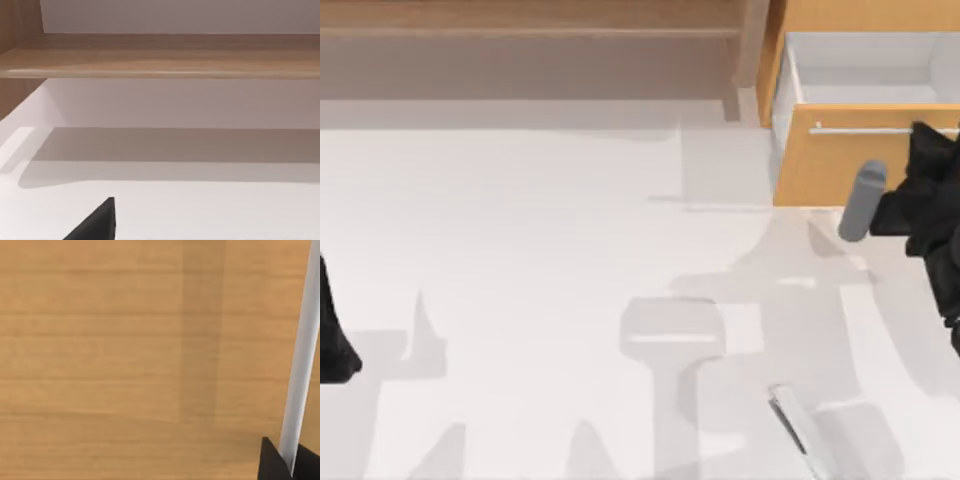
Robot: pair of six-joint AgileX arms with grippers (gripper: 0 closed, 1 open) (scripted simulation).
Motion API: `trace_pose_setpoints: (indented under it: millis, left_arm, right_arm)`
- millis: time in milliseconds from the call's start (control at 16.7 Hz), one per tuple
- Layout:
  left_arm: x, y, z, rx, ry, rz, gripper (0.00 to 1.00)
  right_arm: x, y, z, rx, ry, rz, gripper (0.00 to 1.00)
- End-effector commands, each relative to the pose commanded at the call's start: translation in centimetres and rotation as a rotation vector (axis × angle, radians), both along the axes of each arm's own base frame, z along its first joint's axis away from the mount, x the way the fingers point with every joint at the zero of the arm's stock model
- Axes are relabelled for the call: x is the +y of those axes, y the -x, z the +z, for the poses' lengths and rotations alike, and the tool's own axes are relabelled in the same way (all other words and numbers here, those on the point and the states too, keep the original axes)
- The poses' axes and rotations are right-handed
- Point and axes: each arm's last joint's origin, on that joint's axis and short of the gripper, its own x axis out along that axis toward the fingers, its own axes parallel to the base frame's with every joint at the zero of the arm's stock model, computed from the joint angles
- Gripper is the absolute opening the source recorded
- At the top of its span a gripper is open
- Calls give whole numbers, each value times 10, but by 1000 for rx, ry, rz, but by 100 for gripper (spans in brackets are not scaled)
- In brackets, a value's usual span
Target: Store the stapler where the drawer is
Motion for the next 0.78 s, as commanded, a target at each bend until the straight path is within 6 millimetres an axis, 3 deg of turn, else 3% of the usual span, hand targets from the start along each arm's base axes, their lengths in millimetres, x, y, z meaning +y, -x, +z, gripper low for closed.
trace_pose_setpoints:
  millis: [480,780]
  left_arm:
    - [0,0,0,0,0,0,100]
    - [0,0,0,0,0,0,100]
  right_arm:
    - [0,11,1,-6,3,1,0]
    - [1,49,0,-4,1,-2,0]
